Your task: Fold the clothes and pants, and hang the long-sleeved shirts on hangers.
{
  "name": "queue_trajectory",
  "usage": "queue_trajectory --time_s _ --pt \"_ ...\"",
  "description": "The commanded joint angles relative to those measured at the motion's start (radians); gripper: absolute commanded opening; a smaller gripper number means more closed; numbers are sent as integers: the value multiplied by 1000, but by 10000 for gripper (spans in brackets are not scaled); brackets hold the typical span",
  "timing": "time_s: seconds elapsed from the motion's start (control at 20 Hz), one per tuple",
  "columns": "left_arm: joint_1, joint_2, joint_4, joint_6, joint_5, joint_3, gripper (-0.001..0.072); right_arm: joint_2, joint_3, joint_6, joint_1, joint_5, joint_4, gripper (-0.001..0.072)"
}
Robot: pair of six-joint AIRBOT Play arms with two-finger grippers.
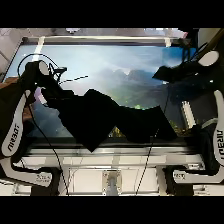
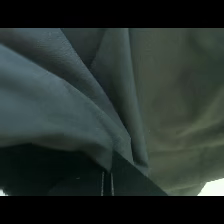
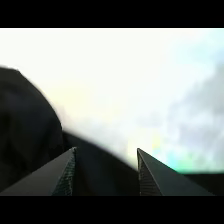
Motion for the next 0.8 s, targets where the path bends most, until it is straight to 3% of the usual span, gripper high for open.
queue_trajectory --time_s 0.0,0.1,0.2,0.45,0.75 --pt "19 3 49 -22 29 -34 16 -46 -117 -50 66 76 10 417" --pt "27 3 50 -21 29 -34 16 -53 -273 -74 149 -20 84 432" --pt "26 3 51 -21 29 -34 16 -58 -411 -132 226 -79 185 529" --pt "26 3 51 -17 31 -34 16 -63 -567 -138 352 -196 373 528" --pt "26 3 50 -17 31 -34 16 -175 -573 -135 504 -257 451 527"
